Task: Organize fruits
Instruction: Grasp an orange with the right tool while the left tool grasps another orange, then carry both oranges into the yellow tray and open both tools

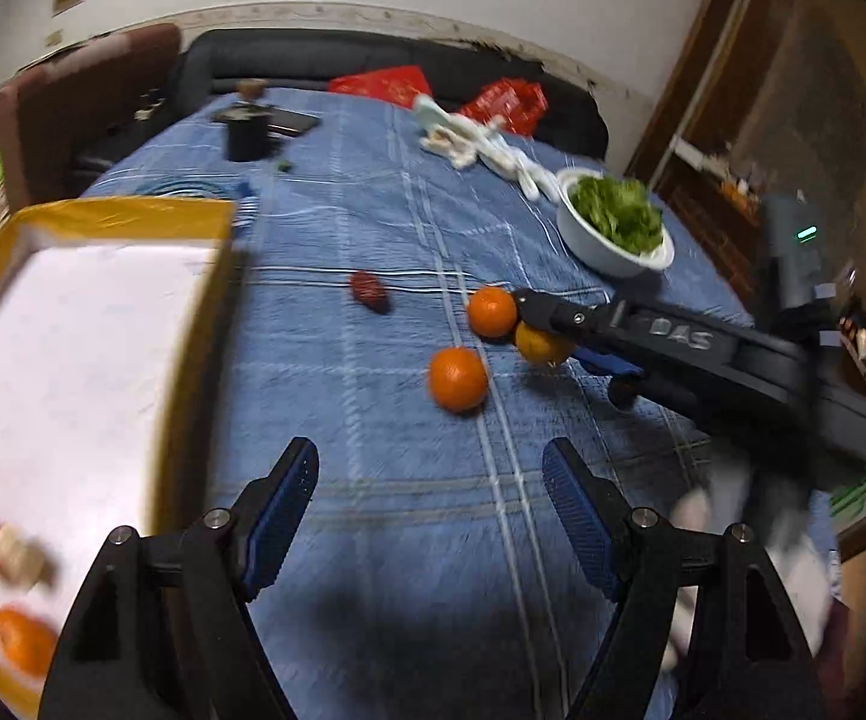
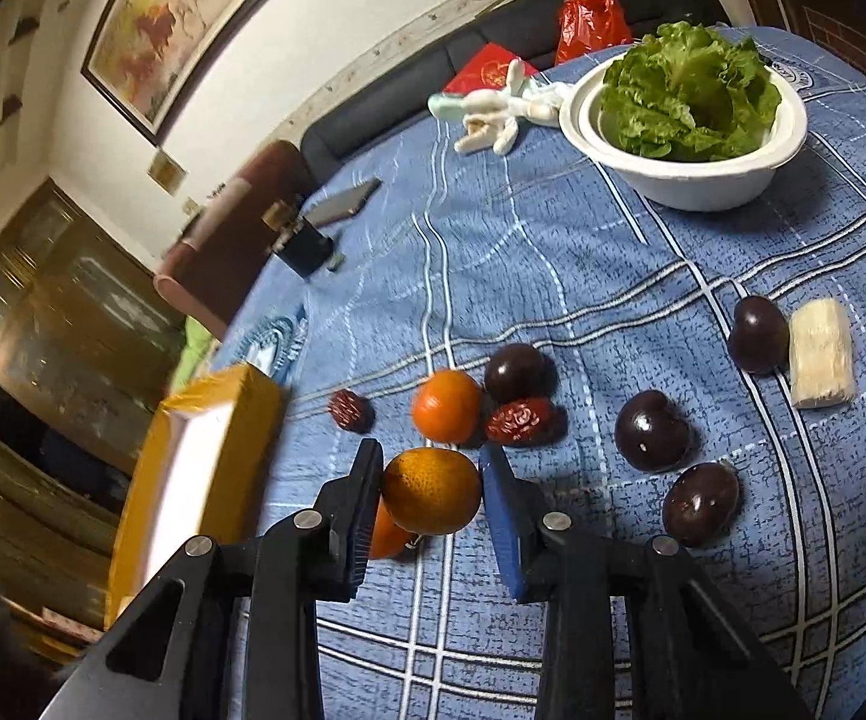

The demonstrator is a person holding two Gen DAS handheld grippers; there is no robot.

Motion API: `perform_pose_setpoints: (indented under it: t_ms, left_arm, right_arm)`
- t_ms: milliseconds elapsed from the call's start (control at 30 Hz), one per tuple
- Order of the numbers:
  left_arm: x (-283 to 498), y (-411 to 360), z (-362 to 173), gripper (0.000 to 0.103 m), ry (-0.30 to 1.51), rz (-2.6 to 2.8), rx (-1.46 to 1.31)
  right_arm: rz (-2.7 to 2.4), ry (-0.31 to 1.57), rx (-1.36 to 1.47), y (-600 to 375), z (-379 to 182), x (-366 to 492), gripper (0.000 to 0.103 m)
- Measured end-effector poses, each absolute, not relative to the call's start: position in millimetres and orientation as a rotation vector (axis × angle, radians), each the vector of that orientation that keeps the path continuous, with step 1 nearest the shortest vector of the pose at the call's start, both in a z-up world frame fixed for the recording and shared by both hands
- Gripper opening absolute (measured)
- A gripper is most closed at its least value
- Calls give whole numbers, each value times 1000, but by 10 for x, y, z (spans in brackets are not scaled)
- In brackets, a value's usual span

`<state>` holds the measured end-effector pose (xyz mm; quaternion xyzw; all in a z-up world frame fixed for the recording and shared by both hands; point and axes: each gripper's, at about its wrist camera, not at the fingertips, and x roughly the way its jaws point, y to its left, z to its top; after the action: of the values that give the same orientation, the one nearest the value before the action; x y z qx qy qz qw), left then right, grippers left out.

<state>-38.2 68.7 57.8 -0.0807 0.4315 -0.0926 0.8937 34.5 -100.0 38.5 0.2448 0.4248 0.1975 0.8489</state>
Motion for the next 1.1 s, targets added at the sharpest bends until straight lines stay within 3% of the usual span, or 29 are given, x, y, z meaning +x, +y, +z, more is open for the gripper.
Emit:
perform_pose_setpoints:
  t_ms: [200,267,333,667,900,1100]
  left_arm:
    - [160,321,238,73,921,-188,-16]
    - [244,308,138,43,959,-192,-15]
    - [246,310,162,32,938,-185,-3]
    - [-279,753,680,33,835,-138,-133]
    - [-1090,1502,1191,33,710,-21,-170]
    - [-1588,2175,1292,33,669,108,-236]
  right_arm:
    - [410,908,557,-1076,372,378,37]
    - [411,906,565,-1094,378,385,37]
    - [415,904,567,-1100,390,388,37]
    - [450,879,529,-992,486,303,37]
    - [473,854,427,-701,542,161,37]
    - [529,805,339,-293,761,-172,37]
